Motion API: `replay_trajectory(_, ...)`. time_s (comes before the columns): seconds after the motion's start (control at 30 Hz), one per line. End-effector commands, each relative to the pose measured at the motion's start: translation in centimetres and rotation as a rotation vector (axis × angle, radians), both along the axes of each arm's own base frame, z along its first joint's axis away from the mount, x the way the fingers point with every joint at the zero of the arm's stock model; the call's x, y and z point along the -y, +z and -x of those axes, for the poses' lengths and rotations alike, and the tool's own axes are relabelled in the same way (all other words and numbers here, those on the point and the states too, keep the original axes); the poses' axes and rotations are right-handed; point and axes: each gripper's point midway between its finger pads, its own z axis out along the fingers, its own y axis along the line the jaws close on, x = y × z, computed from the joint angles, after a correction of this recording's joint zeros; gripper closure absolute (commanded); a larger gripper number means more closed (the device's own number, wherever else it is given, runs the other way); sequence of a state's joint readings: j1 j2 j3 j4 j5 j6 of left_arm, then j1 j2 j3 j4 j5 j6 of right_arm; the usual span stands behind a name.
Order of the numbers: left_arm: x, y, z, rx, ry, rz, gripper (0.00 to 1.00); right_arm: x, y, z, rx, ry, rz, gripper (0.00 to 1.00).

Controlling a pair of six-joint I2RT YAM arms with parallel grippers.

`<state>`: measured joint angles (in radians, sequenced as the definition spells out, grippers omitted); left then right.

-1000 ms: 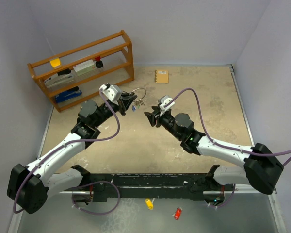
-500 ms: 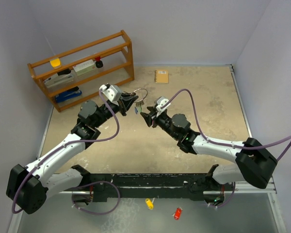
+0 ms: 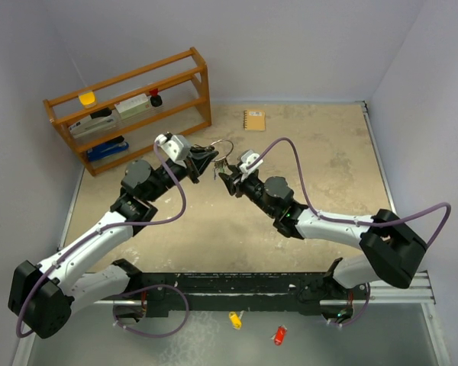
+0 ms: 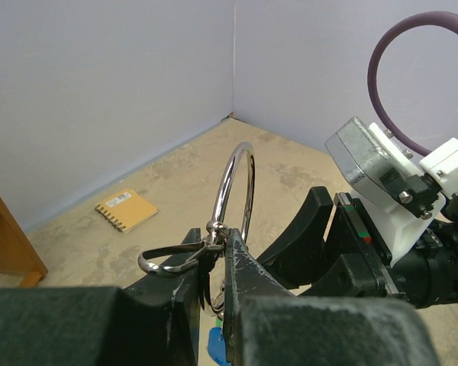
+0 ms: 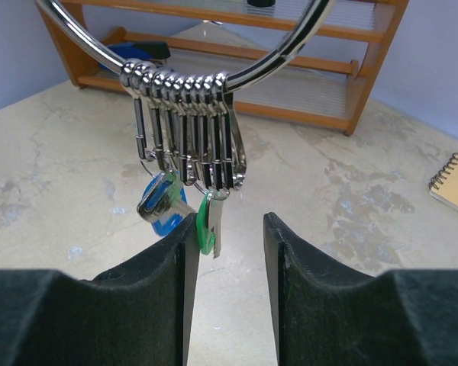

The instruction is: Remove the keys from the keyring

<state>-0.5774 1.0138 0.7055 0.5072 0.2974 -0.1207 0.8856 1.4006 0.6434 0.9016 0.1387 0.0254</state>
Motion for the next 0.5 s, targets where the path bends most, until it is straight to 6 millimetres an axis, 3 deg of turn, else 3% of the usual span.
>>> replay_trajectory(0.0,-0.4,4.9,0.9,0.104,0.001,0.092,1.0,-0.1,4.6,-0.9,0.102,-0.044,-0.081,0.6)
replay_trajectory(0.4,-0.6,4.8,0.9,0.104,0.013,0.101,1.0,-1.0,5.0,-1.2,0.104,-0.033,-0.099,0.66)
replay_trajectory(0.47,-0.6,4.7,0.8,0.104,0.016,0.102,1.0,-1.2,4.9,-1.1,0.099,-0.024,-0.097,0.7)
